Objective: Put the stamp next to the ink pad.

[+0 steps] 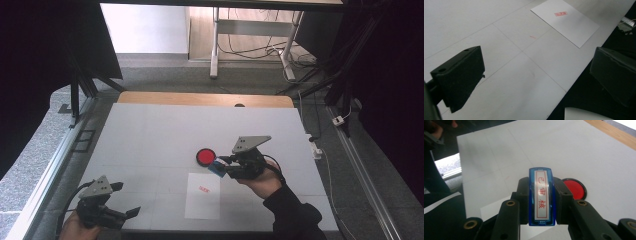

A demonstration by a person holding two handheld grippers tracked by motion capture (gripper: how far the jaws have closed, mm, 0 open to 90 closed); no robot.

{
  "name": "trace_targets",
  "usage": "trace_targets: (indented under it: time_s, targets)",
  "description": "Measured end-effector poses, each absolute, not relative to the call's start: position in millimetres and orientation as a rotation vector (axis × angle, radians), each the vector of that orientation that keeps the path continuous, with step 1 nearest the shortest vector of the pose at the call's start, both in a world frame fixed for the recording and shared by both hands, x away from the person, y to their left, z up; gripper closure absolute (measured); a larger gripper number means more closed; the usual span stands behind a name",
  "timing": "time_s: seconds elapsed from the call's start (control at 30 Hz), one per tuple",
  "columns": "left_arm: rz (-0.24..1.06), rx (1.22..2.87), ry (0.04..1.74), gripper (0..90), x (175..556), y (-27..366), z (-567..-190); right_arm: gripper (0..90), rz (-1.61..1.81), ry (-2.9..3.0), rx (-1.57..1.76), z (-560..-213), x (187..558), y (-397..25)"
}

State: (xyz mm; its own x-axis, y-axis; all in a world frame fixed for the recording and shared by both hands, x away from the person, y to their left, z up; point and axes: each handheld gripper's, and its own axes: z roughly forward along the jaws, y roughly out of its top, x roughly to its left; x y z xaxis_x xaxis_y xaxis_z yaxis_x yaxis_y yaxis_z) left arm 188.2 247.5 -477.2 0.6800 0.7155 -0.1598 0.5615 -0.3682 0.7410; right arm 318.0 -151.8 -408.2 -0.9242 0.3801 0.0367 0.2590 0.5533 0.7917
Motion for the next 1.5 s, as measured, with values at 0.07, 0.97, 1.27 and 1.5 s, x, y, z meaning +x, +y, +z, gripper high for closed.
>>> trace_targets:
  time_s: [0.07,0.97,1.27,1.5]
  targets:
    - [0.232,2.059,0.982,0.0,187.8,249.0,-477.2,71.0,1.304,2.638,0.568,-408.7,320.4,-154.6]
    - [0.207,2.019,1.019,0.0,183.5,257.3,-476.2,71.0,1.122,2.549,0.800,-429.7,353.4,-198.9]
    - [0.204,2.019,1.025,0.0,184.4,257.1,-476.4,71.0,1.009,2.531,0.839,-447.4,362.8,-210.0]
    - [0.199,2.022,1.028,0.1,185.0,257.0,-476.5,71.0,0.975,2.514,0.891,-455.0,367.9,-214.2]
